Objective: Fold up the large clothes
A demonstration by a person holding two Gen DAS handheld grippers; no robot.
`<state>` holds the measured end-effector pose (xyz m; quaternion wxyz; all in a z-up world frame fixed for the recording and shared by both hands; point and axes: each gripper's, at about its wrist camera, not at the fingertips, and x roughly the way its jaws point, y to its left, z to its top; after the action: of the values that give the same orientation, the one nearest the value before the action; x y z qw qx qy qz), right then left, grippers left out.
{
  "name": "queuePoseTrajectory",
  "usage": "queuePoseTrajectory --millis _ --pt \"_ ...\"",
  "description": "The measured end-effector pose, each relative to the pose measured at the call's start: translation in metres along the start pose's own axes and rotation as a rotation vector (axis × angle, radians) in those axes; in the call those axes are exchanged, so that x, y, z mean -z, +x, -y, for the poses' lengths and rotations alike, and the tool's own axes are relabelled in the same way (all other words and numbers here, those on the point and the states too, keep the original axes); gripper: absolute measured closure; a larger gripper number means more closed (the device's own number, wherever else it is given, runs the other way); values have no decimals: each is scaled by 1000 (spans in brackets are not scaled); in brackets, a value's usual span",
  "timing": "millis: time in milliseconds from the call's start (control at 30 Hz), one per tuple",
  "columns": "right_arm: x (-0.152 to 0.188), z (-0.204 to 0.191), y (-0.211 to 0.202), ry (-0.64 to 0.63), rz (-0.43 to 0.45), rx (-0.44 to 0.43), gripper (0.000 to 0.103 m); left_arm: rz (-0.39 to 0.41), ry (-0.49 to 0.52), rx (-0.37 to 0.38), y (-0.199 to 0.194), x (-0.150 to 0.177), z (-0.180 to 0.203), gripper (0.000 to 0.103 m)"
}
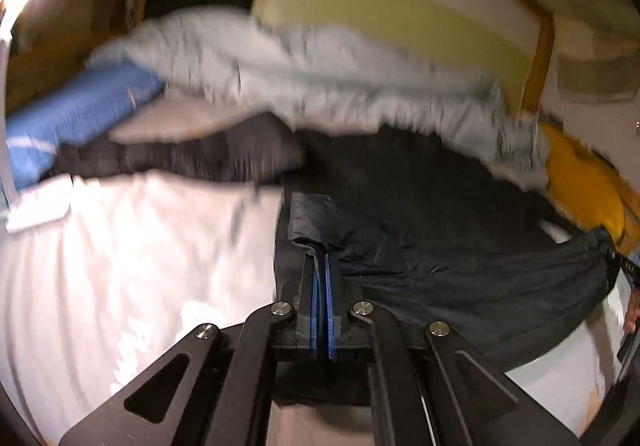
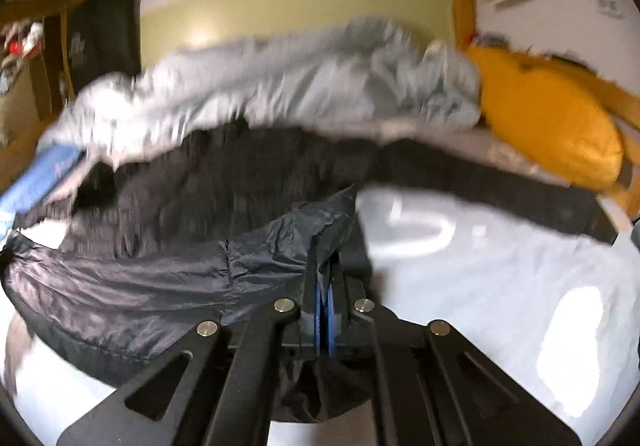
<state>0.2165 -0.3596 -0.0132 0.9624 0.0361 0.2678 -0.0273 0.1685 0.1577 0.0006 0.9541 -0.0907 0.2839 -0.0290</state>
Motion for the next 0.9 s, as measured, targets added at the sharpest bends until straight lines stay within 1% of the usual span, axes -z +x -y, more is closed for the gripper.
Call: queuePoseTrajectory --millis 33,67,100,167,233,267,300,367,500,533,567,600,633,667,700,733,767,800,867,900 --pt "-3 -2 3 -10 4 14 102 11 17 -19 3 -6 3 99" --pt "-4 -4 11 -32 -14 27 101 1 32 -32 9 -9 5 99" --pt "-2 -7 24 -49 -56 39 101 -23 52 -59 20 -8 8 99" --pt "8 -9 48 -50 -145 60 101 -88 74 -98 42 -2 11 99" --pt "22 -9 73 -54 -248 72 101 -182 102 -152 71 13 11 99" --pt "27 -7 79 -58 -271 82 100 -225 109 -163 83 20 10 99" --pt "31 -7 81 -62 -284 88 100 -258 108 -166 90 25 7 99" --pt "32 -5 81 -60 -295 85 99 -297 104 -167 96 30 4 99" --pt "33 -1 80 -42 -299 83 98 -288 120 -187 91 35 6 98" --pt "32 -1 80 -37 -296 86 95 -281 122 -193 91 35 6 98" --pt "31 1 75 -27 -282 97 90 -267 117 -197 87 34 6 95" --pt "28 1 72 -18 -268 104 86 -255 112 -202 84 31 7 89" --pt "24 0 67 -9 -248 117 75 -228 111 -211 76 29 8 83" --pt "20 -1 58 -3 -217 115 62 -205 114 -211 70 25 11 65" --pt "16 -3 47 -2 -178 102 54 -164 124 -210 59 23 13 41" --pt "13 -5 38 -4 -145 90 39 -100 141 -220 45 20 19 31" --pt "10 -9 24 -12 -99 72 28 -64 149 -232 36 18 23 19" --pt "9 -14 10 -24 -57 56 24 -20 161 -233 23 17 29 18" --pt "8 -22 -10 -49 -6 36 12 2 171 -200 7 17 37 18" --pt "7 -26 -17 -56 11 27 9 12 169 -184 -1 19 41 18"
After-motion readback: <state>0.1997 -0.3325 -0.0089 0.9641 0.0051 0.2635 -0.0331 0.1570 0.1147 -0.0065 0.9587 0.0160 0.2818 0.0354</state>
